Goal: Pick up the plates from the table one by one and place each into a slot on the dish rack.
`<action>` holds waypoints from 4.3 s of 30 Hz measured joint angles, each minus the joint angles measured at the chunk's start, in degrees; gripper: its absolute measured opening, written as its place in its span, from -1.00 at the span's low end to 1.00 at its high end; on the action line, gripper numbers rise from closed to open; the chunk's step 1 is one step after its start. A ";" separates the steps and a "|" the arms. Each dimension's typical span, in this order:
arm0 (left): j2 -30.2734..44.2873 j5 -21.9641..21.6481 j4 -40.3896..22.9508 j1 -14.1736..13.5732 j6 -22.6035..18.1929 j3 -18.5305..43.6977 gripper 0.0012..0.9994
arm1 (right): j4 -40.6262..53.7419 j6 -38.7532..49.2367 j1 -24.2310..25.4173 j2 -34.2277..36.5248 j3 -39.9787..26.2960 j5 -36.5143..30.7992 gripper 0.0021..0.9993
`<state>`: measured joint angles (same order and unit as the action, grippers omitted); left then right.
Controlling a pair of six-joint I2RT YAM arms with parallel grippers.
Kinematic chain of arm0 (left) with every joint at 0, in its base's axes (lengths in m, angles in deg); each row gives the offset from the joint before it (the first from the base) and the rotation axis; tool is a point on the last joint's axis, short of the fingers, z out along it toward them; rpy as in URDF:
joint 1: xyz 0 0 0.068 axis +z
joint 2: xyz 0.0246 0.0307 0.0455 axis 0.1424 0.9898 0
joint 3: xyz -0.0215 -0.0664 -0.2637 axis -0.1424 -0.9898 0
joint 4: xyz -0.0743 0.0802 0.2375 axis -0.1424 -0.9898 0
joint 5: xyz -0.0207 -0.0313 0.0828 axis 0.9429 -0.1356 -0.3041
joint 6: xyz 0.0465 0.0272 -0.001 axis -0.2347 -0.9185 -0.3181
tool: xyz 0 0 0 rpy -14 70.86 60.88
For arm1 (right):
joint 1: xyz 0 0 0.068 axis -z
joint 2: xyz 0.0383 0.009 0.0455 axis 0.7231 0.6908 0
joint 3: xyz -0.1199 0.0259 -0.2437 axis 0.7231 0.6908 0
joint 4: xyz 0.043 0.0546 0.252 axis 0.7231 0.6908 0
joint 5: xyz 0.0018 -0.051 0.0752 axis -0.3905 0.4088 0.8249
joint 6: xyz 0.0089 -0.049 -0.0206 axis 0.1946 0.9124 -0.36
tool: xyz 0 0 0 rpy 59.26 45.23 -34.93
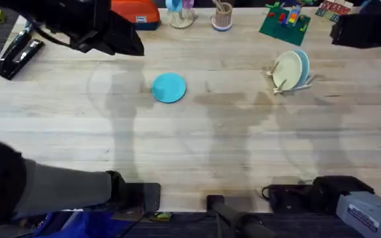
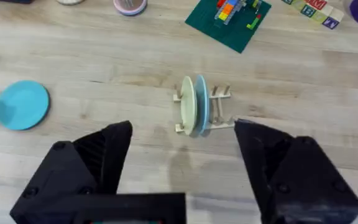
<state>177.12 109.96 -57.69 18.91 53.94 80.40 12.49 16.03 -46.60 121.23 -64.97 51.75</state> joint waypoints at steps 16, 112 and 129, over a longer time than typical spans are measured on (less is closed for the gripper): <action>7.36 1.63 6.06 0.04 -3.15 -3.35 -0.92 | 0.00 0.01 0.00 -0.01 0.00 0.00 0.99; 29.13 9.18 23.23 1.86 -3.52 -14.93 -0.92 | -0.81 -1.27 0.00 0.02 0.00 4.93 0.99; 29.13 9.18 23.25 1.86 -3.52 -14.93 -0.92 | -1.33 -16.77 -1.80 19.02 -0.33 30.07 0.99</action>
<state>206.25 119.14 -34.43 20.76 50.42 65.47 11.15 -0.75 -48.40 140.25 -65.29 81.82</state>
